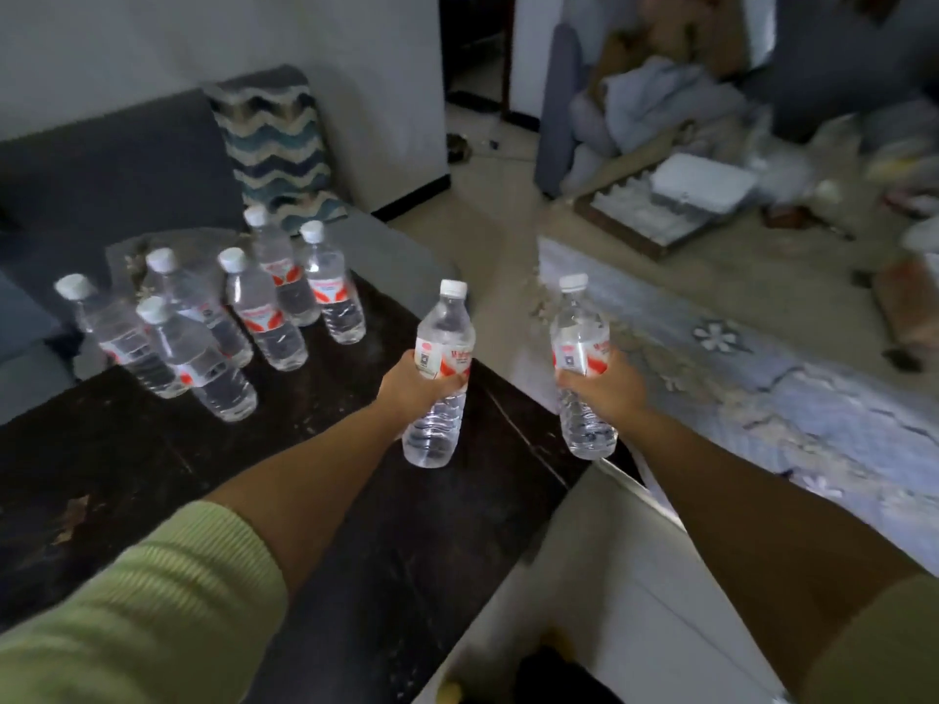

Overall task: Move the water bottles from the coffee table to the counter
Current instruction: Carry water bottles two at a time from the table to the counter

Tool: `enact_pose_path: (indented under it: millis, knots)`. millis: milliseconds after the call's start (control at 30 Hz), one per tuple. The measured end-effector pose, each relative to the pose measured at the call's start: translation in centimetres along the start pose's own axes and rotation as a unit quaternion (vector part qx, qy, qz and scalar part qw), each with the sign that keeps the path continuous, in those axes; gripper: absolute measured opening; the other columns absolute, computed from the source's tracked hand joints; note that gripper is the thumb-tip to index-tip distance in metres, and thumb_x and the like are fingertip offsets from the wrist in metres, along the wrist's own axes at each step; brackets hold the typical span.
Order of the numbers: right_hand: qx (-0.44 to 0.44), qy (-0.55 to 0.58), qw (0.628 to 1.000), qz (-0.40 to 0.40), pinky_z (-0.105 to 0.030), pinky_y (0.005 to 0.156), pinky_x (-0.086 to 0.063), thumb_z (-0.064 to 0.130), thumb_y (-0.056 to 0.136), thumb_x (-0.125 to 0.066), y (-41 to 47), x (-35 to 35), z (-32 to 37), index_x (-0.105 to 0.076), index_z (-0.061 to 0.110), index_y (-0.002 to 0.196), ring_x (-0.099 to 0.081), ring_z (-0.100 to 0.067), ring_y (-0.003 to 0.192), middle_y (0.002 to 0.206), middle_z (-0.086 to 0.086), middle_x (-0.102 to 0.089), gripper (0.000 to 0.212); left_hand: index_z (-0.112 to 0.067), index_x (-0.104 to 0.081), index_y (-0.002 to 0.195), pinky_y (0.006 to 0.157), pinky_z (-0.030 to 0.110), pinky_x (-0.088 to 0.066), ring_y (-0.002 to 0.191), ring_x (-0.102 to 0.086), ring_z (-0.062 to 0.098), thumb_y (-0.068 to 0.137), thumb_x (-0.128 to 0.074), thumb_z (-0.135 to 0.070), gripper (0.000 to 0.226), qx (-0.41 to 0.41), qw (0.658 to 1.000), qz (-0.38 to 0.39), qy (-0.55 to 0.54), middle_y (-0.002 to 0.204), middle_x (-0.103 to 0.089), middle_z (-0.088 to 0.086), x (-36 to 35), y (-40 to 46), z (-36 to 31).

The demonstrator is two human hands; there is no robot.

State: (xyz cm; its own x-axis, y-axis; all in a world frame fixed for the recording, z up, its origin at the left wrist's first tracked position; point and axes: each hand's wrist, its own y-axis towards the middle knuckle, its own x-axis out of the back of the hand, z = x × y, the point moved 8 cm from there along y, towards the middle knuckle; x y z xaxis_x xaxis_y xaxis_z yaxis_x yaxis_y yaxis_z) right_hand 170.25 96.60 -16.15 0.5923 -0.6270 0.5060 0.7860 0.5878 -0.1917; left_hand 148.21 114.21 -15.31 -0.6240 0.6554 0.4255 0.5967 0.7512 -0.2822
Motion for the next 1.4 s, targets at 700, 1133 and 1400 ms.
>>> enact_pose_path:
  millis: [700,1133,1400]
  knots:
    - [-0.202,0.040,0.905,-0.372,-0.032,0.088,-0.050,0.048,0.072,-0.079,-19.2,43.7,-26.5,-0.048,0.014,0.127,-0.062,-0.022,0.104,0.121,-0.003,-0.064,0.071,-0.017,-0.068,0.106,0.080,0.029,-0.050,0.093,-0.066,0.019,0.075,-0.081,-0.028,0.035,-0.188,0.904,0.378,0.074,0.107,-0.070,0.006,-49.6,-9.2,-25.7]
    - [-0.370,0.102,0.735,-0.558,-0.030,0.080,-0.048,0.042,0.071,-0.080,-42.9,49.1,-38.5,-0.052,0.016,0.122,-0.064,-0.021,0.095,0.108,-0.002,-0.067,0.064,-0.029,-0.063,0.110,0.059,0.017,-0.044,0.090,-0.065,0.009,0.058,-0.080,-0.056,0.062,-0.301,0.724,0.584,0.210,0.100,-0.070,-0.007,-73.3,-26.7,-27.2]
    - [-0.454,0.120,0.563,-0.680,-0.030,0.073,-0.045,0.046,0.072,-0.078,-58.1,47.4,-39.2,-0.050,0.016,0.122,-0.060,-0.018,0.087,0.101,0.003,-0.063,0.065,-0.023,-0.066,0.105,0.079,0.027,-0.052,0.090,-0.067,0.013,0.066,-0.084,-0.038,0.045,-0.352,0.565,0.711,0.227,0.096,-0.071,-0.005,-83.3,-43.0,-27.4]
